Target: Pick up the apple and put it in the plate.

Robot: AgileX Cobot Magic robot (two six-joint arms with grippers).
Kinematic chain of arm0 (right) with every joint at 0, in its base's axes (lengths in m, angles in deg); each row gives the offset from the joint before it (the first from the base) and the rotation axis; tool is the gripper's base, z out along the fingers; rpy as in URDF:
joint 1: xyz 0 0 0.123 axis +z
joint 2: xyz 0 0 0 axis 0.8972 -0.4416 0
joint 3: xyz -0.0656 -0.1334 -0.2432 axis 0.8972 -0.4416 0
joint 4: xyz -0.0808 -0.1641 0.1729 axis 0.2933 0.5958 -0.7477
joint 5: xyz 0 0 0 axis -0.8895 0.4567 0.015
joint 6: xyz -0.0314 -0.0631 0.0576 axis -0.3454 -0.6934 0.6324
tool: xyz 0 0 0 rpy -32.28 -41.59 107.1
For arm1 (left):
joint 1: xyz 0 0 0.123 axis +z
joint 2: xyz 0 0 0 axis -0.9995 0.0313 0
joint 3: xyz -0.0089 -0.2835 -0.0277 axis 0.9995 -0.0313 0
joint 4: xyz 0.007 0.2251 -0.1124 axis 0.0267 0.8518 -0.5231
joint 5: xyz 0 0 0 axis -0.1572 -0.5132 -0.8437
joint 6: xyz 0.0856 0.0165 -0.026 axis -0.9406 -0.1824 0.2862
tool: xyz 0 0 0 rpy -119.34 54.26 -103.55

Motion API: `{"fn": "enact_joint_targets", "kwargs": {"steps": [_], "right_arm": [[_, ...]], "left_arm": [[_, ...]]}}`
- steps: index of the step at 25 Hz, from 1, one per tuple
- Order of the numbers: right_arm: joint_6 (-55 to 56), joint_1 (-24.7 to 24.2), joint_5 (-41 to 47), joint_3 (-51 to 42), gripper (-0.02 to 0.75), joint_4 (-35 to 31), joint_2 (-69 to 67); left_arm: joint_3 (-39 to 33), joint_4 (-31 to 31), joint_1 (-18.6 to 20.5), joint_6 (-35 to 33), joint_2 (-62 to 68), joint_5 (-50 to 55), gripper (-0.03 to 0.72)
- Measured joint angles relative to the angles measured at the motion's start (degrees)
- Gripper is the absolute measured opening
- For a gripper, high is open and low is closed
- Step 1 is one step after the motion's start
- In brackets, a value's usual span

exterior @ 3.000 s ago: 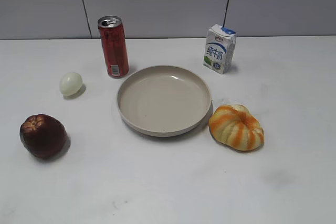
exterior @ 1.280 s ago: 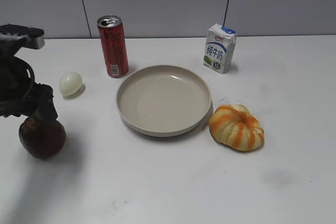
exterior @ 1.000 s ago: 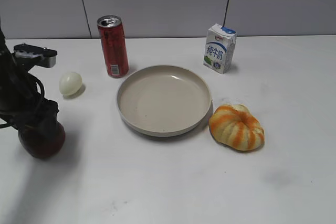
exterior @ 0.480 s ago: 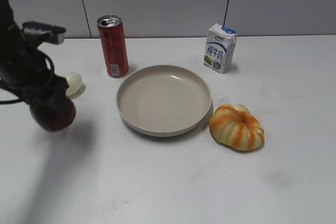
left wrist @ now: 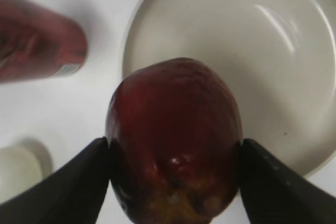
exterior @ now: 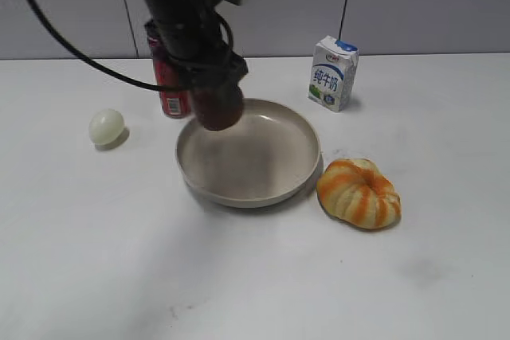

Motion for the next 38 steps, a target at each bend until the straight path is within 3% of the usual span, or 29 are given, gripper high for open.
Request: {"fn": "enact_joint_targets", "kwargs": {"steps": [9, 14, 22, 26, 30, 38], "right_arm": [[0.0, 0.0, 0.0, 0.0, 0.585, 0.0, 0.0], [0.0, 0.0, -0.1, 0.0, 0.585, 0.0, 0.0], [0.0, 0.0, -0.1, 0.0, 0.585, 0.0, 0.0], [0.0, 0.0, -0.1, 0.0, 0.585, 0.0, 0.0], [0.0, 0.0, -0.1, 0.0, 0.585, 0.0, 0.0], [0.0, 0.0, -0.1, 0.0, 0.585, 0.0, 0.0]], "left_arm": [[4.0, -0.1, -2.0, 0.3, 9.2, -0.1, 0.558], [4.5, -0.1, -2.0, 1.8, 9.0, 0.0, 0.669], [4.5, 2.1, -0.4, 5.4, 0.4, 4.1, 0.648], [3.3, 9.1, 4.6, 10.7, -6.4, 4.3, 0.633], [-1.1, 10.7, 12.6, 13.4, -14.0, 4.4, 0.626], [-23.8, 10.9, 29.6, 14.0, -30.6, 4.5, 0.608]]}}
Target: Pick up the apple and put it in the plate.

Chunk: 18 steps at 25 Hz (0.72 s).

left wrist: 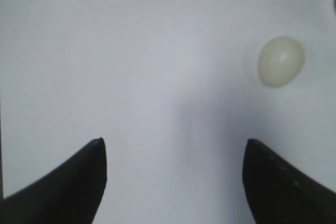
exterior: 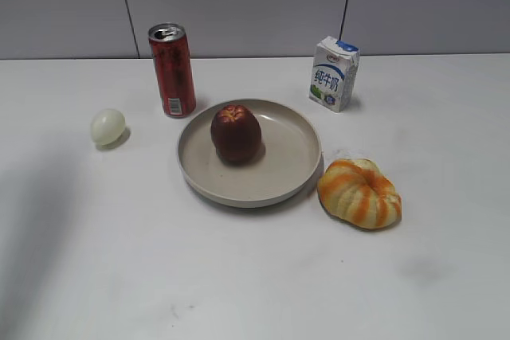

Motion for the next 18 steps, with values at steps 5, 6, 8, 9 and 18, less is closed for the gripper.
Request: {"fn": "enact_joint_targets", "kwargs": {"steps": [5, 6, 8, 9, 18], "right_arm": [[0.0, 0.0, 0.0, 0.0, 0.585, 0.0, 0.0], [0.0, 0.0, 0.0, 0.0, 0.585, 0.0, 0.0], [0.0, 0.0, 0.0, 0.0, 0.585, 0.0, 0.0], [0.0, 0.0, 0.0, 0.0, 0.585, 0.0, 0.0], [0.0, 0.0, 0.0, 0.0, 0.585, 0.0, 0.0]], "left_arm": [[-18.1, -0.8, 2.7, 0.0, -16.4, -0.3, 0.597], [-20.9, -1.7, 2.8, 0.0, -20.0, -0.6, 0.596], [-27.3, -3.5, 2.8, 0.0, -26.2, -1.7, 0.594], [-29.8, -3.8, 2.9, 0.0, -29.5, -1.9, 0.593], [-49.0, -5.0, 2.9, 0.0, -55.8, -3.1, 0.592]]}}
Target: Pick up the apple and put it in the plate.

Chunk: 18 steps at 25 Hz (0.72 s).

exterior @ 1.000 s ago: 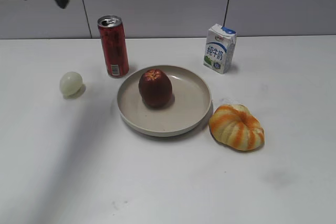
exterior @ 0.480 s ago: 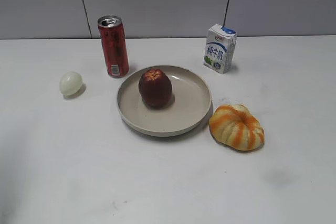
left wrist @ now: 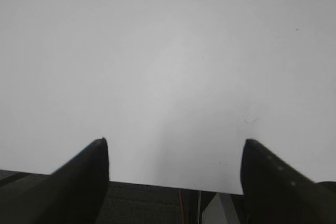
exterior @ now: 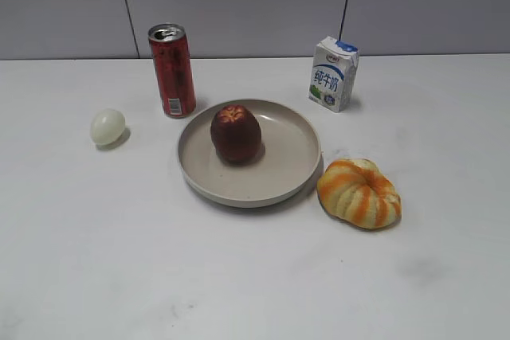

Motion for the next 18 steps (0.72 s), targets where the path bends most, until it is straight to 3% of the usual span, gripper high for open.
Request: {"fn": "enact_joint_targets", "kwargs": {"steps": [8, 18], "right_arm": [[0.0, 0.0, 0.1, 0.0, 0.585, 0.0, 0.0], [0.0, 0.0, 0.0, 0.0, 0.585, 0.0, 0.0]], "left_arm": [[-8.9, -0.7, 0.0, 0.0, -20.0, -3.0, 0.592], [-9.5, -1.1, 0.0, 0.0, -36.9, -4.2, 0.580]]}}
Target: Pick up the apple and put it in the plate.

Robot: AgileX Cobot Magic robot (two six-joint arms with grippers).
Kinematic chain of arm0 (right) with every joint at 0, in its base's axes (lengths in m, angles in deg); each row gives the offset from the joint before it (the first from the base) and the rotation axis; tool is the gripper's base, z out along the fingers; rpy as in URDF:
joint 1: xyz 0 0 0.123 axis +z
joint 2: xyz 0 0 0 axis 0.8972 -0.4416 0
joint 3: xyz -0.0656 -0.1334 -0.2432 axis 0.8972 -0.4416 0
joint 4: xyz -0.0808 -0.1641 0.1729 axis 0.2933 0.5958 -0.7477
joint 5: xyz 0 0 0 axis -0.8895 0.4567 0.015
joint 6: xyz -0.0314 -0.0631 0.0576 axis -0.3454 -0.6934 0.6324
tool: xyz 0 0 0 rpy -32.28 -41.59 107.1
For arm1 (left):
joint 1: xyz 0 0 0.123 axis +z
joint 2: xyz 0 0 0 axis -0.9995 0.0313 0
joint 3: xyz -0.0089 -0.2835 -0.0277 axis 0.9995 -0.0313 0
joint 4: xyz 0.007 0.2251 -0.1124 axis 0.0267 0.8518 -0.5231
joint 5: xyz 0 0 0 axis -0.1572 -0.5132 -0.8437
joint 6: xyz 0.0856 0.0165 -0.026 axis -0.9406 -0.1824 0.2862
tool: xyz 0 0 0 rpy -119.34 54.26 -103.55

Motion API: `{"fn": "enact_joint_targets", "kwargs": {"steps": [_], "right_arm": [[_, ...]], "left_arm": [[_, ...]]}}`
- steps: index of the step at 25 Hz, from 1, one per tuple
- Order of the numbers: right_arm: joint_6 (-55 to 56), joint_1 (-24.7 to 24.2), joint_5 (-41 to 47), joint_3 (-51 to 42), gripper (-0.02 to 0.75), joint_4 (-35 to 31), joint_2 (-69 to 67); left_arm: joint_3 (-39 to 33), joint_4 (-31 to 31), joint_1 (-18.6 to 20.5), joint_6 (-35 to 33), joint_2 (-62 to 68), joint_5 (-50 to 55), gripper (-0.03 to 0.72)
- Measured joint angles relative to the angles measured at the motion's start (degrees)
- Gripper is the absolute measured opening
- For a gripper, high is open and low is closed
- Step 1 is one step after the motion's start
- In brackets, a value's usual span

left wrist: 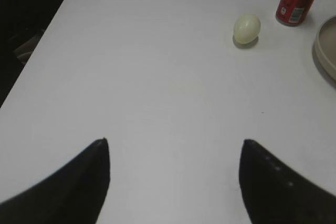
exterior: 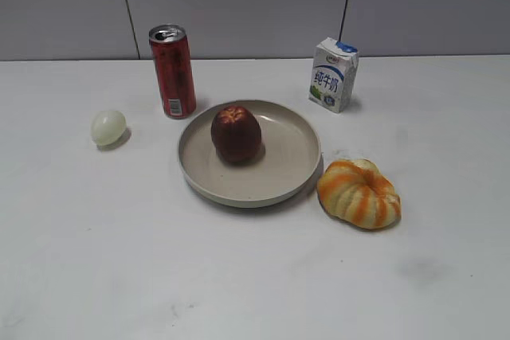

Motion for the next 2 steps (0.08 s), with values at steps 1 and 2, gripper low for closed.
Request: {"fn": "enact_joint_targets", "kwargs": {"steps": [1, 2], "right_arm": [[0.0, 0.0, 0.1, 0.0, 0.585, 0.0, 0.0], [0.0, 0.0, 0.0, 0.0, 0.585, 0.0, 0.0]], "left_arm": [[0.0, 0.0, 0.0, 0.0, 0.0, 0.0, 0.580], [0.0, -0.1, 0.0, 0.0, 0.0, 0.0, 0.580]]}}
